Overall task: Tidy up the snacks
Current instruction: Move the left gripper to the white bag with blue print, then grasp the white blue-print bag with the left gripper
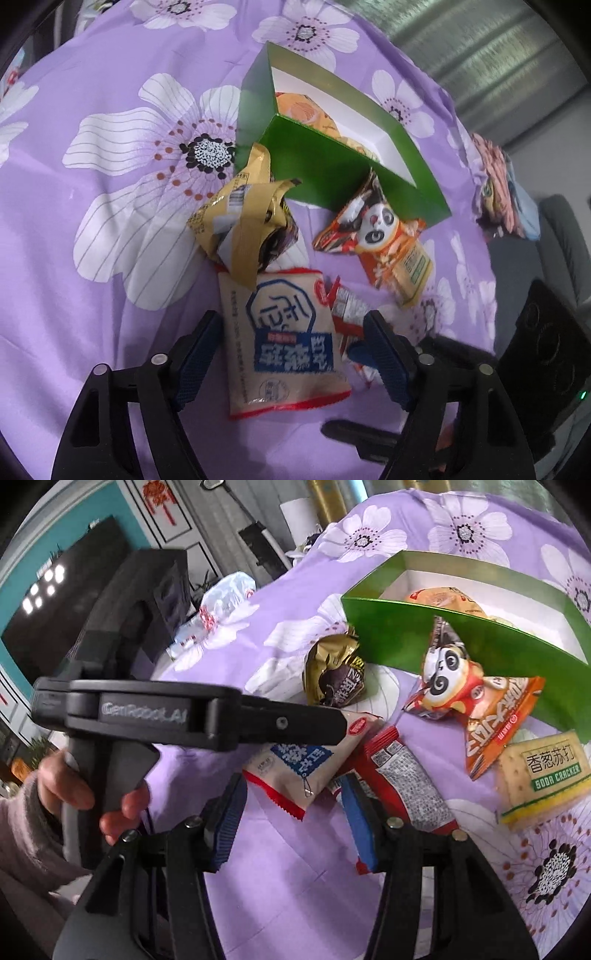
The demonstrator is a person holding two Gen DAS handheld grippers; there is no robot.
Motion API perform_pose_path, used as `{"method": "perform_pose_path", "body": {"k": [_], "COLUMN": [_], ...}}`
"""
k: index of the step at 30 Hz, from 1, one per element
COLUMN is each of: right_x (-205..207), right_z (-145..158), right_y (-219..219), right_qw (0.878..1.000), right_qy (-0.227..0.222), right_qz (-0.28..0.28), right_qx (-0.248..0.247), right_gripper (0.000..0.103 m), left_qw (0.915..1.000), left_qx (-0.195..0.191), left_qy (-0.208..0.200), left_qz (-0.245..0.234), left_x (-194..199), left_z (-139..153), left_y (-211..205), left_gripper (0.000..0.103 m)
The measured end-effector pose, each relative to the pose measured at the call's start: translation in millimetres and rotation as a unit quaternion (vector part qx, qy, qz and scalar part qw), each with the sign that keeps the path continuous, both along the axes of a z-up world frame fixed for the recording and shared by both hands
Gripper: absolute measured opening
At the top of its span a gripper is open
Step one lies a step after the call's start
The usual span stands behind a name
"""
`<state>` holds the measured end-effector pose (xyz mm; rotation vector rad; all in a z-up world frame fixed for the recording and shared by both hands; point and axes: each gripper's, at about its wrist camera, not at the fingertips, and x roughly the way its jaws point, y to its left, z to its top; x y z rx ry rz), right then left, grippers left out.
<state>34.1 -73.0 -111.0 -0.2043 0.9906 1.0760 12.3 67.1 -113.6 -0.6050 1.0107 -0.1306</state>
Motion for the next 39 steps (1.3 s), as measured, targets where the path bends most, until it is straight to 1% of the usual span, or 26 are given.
{"method": "perform_pose_path", "body": {"k": [1, 4, 5, 6, 7, 9, 11, 12, 14, 17, 20, 23, 25, 26, 27, 29, 33, 39], "right_x": [0, -4, -6, -8, -9, -8, -3, -1, -2, -5, -4, -5, -8, -10, -11, -17, -18, -27], "right_z": [-2, -5, -7, -10, -12, -16, -19, -20, -20, -19, -18, -17, -16, -16, -15, -12, -12, 2], "right_y": [2, 12, 16, 20, 23, 26, 25, 25, 27, 28, 25, 21, 18, 16, 14, 11, 5, -11], "right_qw": [1.0, 1.0, 1.0, 1.0, 1.0, 0.999, 1.0, 0.999, 0.999, 0.999, 1.0, 1.0, 1.0, 1.0, 1.0, 1.0, 1.0, 0.999], "right_qy": [0.003, 0.003, -0.002, -0.008, -0.013, -0.017, -0.008, -0.004, -0.012, -0.018, -0.005, -0.005, -0.006, -0.005, 0.0, -0.007, -0.002, -0.02], "right_qz": [-0.003, -0.001, 0.003, 0.007, 0.006, -0.003, -0.018, -0.022, -0.02, -0.019, -0.02, -0.022, -0.021, -0.018, -0.014, -0.011, -0.017, -0.023], "right_qx": [-0.004, -0.008, -0.013, -0.022, -0.028, -0.036, -0.025, -0.023, -0.026, -0.031, -0.02, -0.016, -0.014, -0.012, -0.007, -0.008, -0.002, 0.013], "right_gripper": [0.051, 0.05, 0.05, 0.05, 0.05, 0.045, 0.042, 0.042, 0.041, 0.039, 0.035, 0.033, 0.031, 0.025, 0.024, 0.023, 0.019, 0.018], "left_qw": [1.0, 1.0, 0.9999, 0.9999, 0.9997, 0.9996, 0.9994, 0.9994, 0.9993, 0.9993, 0.9998, 0.9996, 0.999, 0.9985, 0.9984, 0.9986, 0.9976, 0.9963], "left_qx": [0.004, 0.006, 0.009, 0.014, 0.022, 0.028, 0.032, 0.031, 0.034, 0.032, 0.004, -0.006, -0.034, -0.047, -0.048, -0.04, -0.055, -0.055], "left_qy": [0.0, -0.004, -0.006, -0.005, -0.004, -0.007, -0.011, -0.013, -0.014, -0.02, -0.021, -0.026, -0.027, -0.028, -0.029, -0.032, -0.039, -0.059], "left_qz": [-0.003, -0.003, -0.002, 0.001, 0.002, 0.0, -0.002, -0.002, 0.0, -0.007, -0.006, -0.007, -0.006, -0.005, -0.006, -0.011, -0.017, -0.03], "left_x": [-3, -9, -11, -11, -12, -14, -16, -17, -18, -21, -22, -24, -26, -28, -28, -29, -30, -29], "left_z": [-2, -3, -3, -3, -3, -4, -5, -5, -6, -4, -6, -6, -7, -7, -6, -3, 2, 19], "left_y": [0, 3, 4, 5, 5, 5, 6, 7, 8, 7, 11, 11, 14, 15, 14, 9, 4, -5], "left_gripper": [0.074, 0.071, 0.067, 0.06, 0.058, 0.052, 0.05, 0.049, 0.045, 0.045, 0.043, 0.043, 0.043, 0.042, 0.041, 0.041, 0.04, 0.04]}}
